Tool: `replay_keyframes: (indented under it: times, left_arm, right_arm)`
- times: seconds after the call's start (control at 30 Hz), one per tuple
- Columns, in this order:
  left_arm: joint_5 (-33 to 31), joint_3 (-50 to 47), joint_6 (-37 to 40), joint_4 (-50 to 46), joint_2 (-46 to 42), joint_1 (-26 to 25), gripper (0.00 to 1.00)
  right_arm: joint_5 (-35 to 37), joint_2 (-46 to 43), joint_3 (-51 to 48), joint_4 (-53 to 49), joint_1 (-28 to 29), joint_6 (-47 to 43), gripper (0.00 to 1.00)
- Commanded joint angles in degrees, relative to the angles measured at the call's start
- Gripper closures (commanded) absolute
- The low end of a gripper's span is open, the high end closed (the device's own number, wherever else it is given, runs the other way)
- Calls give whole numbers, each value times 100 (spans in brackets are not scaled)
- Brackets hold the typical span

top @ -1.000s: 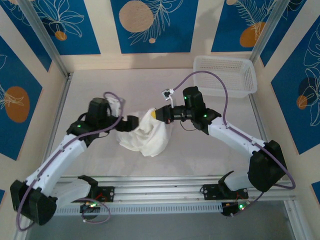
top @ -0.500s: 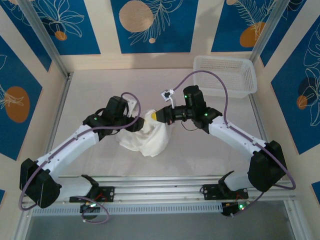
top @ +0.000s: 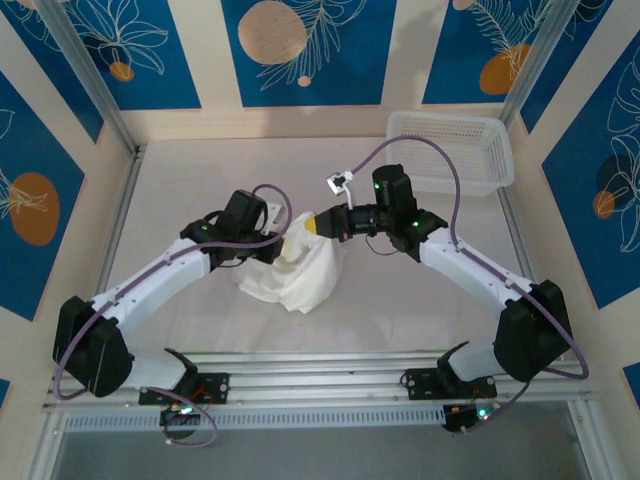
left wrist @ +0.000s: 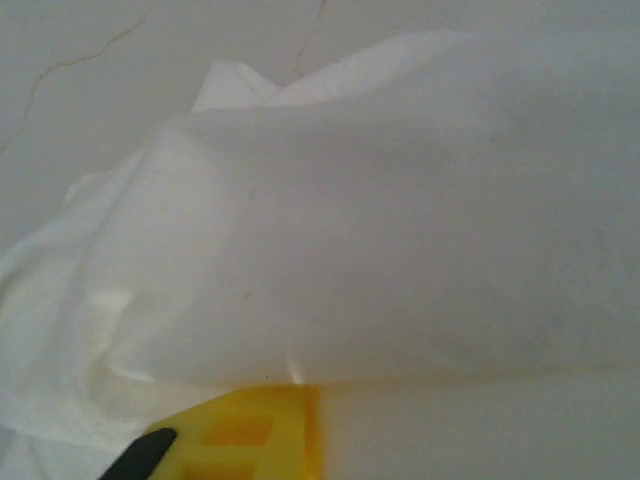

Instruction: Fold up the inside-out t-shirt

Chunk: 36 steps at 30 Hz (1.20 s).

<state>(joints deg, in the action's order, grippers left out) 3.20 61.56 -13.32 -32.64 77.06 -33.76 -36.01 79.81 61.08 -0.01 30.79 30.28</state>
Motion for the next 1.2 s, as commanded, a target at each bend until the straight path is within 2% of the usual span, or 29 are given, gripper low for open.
replay_keyframes:
  times: [0.0, 0.07, 0.13, 0.17, 0.2, 0.23, 0.3, 0.4, 0.5, 0.57, 0.7, 0.77, 0.83, 0.93, 1.07, 1.1, 1.13, 1.17]
  left_arm:
    - [308, 198, -241, -123, -226, 69, 100]
    - [806, 272, -634, -56, -546, 202, 100]
    - [1578, 376, -1255, 165, -921, 422, 100]
    - [2010, 391, -1625, 431, -1121, 516, 100]
    - [2349, 388, -1986, 753, -1276, 565, 100]
    - [2560, 423, -2228, 972, -1359, 594, 100]
    - [2876, 700, -2518, 946, -1351, 607, 100]
    - [2843, 1049, -2534, 361, -1207, 614, 100]
    - [2749, 989, -2668, 276, -1171, 625, 100]
    - [2750, 945, -2761, 291, -1111, 625, 100]
    - [2864, 900, -2937, 468, -993, 625, 100]
    - [2846, 947, -2935, 445, -943, 625, 100]
    - [2820, 998, -2931, 408, -911, 625, 100]
    - [2831, 1042, -2948, 366, -911, 625, 100]
    - [2854, 1042, -2950, 330, -982, 625, 100]
    - [2874, 1050, -2956, 321, -1007, 625, 100]
    - [2881, 1047, -2957, 320, -1021, 625, 100]
    - [2883, 1047, -2957, 329, -1047, 622, 100]
  right_arm:
    - [147, 51, 232, -193, -87, 55, 100]
    - [1052, 85, 326, -787, -178, -125, 100]
    - [2037, 242, 395, -1387, -272, -573, 100]
    - [2736, 361, 377, -1538, -292, -872, 100]
    - [3139, 503, 303, -1514, -330, -1139, 100]
    - [3237, 613, 275, -1477, -380, -1294, 99]
    - [2842, 708, 595, -1814, -492, -1387, 88]
    - [2617, 131, 764, -1799, -380, -1209, 70]
    - [3022, -743, 481, -1459, -121, -1112, 55]
    - [3358, -1284, 76, -1015, 289, -1278, 55]
    - [3937, -1824, -811, 278, 1557, -2176, 68]
    - [4172, -1678, -886, 581, 1863, -2201, 70]
    - [4348, -1288, -762, 546, 1918, -2085, 68]
    - [4942, -614, -382, 273, 1940, -2128, 56]
    - [6071, 99, -132, 417, 2020, -2700, 37]
    - [6190, 275, -109, 499, 2024, -2886, 34]
    - [6125, 412, -37, 437, 2015, -2994, 35]
    - [6039, 548, 83, 293, 2010, -3015, 40]
